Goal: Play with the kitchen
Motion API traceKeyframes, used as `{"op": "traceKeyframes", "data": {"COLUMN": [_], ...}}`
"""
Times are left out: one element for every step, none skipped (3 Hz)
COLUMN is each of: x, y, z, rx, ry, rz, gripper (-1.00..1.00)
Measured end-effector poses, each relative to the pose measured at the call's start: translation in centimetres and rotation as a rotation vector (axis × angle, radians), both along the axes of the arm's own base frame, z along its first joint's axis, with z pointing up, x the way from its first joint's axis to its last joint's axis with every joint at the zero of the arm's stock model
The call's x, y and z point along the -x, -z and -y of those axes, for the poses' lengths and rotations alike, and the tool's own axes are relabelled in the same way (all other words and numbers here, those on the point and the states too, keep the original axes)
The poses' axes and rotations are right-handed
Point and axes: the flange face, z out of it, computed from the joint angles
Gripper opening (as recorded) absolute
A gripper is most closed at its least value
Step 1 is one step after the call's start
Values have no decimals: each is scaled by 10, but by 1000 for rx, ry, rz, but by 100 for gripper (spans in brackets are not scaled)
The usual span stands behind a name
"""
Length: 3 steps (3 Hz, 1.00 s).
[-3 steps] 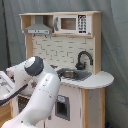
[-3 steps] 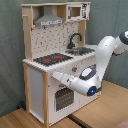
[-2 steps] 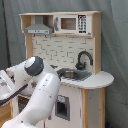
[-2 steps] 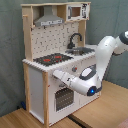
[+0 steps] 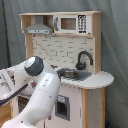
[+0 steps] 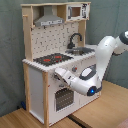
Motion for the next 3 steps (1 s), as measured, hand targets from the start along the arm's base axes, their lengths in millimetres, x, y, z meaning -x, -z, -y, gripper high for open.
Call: {"op": "traceKeyframes", "data": {"x": [0,0,0], "y": [0,0,0], "z": [0,0,0], "rx": [-101,-207,-254], "ry": [0,0,0], "rz": [0,1,0], "gripper": [-100,-100,-100]}}
